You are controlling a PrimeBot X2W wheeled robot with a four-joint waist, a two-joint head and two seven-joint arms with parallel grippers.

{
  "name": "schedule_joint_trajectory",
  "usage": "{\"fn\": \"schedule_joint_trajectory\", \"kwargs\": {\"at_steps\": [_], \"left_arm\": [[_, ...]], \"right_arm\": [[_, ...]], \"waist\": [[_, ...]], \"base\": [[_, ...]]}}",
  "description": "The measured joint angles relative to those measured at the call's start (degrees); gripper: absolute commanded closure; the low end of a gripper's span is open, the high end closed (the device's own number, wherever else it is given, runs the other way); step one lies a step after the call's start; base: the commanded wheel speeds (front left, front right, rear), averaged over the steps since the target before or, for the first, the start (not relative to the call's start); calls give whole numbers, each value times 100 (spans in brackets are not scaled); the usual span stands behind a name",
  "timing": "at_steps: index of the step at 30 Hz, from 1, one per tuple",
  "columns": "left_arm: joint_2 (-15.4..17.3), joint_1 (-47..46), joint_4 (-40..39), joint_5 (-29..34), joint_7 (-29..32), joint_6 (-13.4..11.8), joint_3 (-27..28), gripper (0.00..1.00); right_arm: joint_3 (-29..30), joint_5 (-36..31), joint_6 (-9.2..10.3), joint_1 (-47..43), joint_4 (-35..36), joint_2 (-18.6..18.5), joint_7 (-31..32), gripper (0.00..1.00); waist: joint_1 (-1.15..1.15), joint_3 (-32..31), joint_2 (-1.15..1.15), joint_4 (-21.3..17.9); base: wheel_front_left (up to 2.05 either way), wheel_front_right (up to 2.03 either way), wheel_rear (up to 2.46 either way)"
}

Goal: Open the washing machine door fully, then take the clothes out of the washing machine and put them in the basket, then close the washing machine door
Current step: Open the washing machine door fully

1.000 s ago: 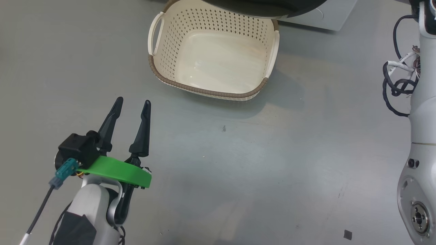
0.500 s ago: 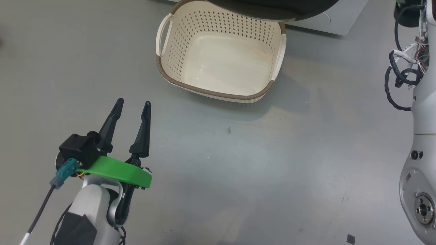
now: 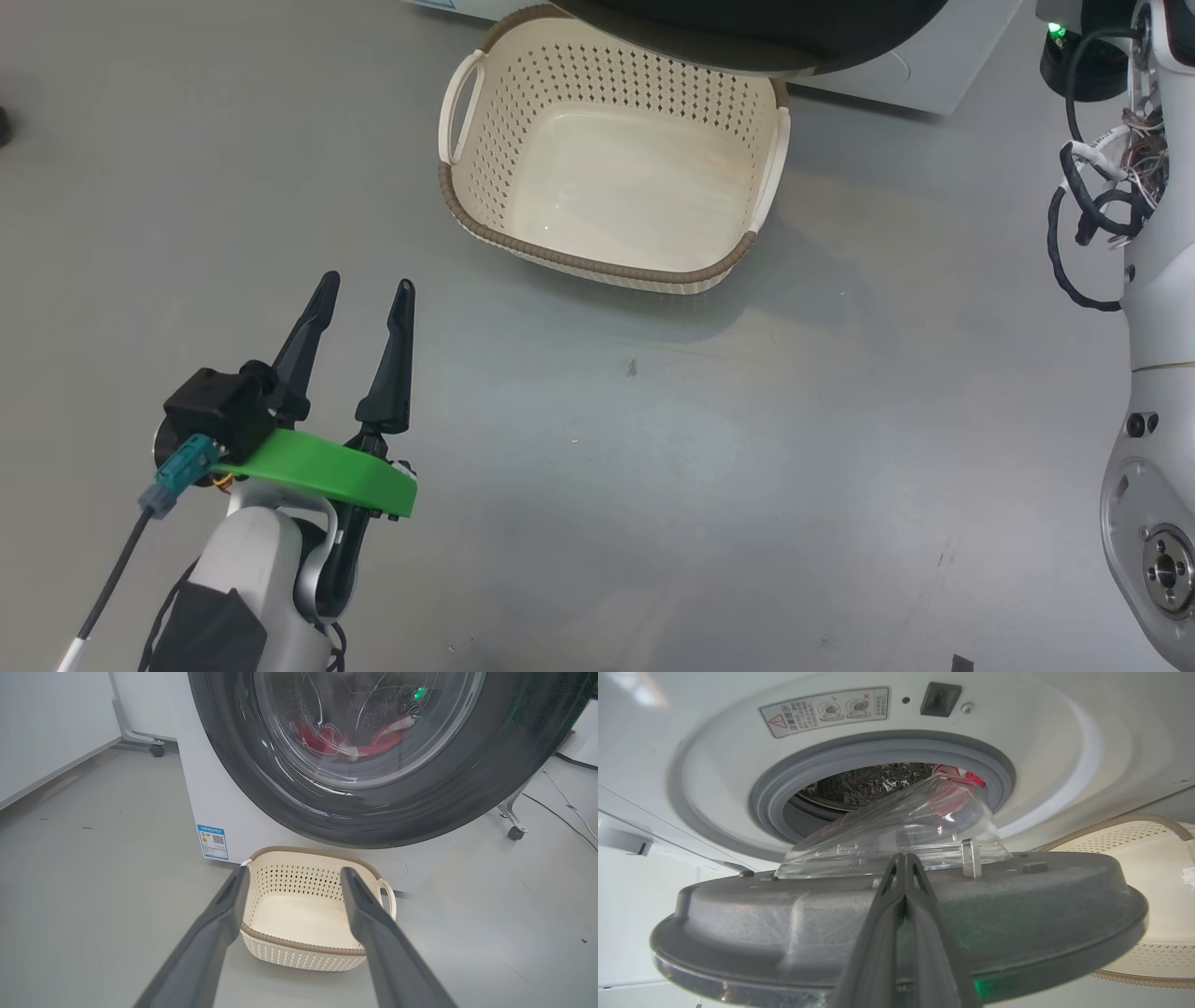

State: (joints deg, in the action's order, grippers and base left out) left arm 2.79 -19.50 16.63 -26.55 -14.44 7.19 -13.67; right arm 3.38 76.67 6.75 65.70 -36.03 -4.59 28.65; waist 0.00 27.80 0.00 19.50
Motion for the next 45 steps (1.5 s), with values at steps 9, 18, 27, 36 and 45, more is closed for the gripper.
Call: {"fn": "schedule_joint_trajectory", "kwargs": {"at_steps": [9, 18, 27, 36, 45], "left_arm": [[-12, 0, 97, 1, 0, 0, -4, 0], [-23, 12, 147, 22, 0, 0, -9, 0], [-25, 123, 170, 144, 0, 0, -21, 0], [-18, 287, 179, 301, 0, 0, -108, 0], [-16, 337, 177, 331, 0, 0, -131, 0]], "right_arm": [[-67, 198, 5, -40, -332, -57, 219, 100], [-160, 479, 7, -275, -577, -45, 421, 100], [-439, 845, -13, -623, -695, -34, 678, 100], [-703, 1348, -131, -978, -745, 23, 754, 100], [-1107, 1876, -165, -1208, -745, 22, 813, 100]], "waist": [[0, -157, 0, 39], [0, -408, 0, 82], [0, -691, 0, 98], [0, -895, 0, 39], [0, -1017, 0, 19]], "base": [[0, 0, 0], [0, 0, 0], [0, 0, 0], [0, 0, 0], [0, 0, 0]]}}
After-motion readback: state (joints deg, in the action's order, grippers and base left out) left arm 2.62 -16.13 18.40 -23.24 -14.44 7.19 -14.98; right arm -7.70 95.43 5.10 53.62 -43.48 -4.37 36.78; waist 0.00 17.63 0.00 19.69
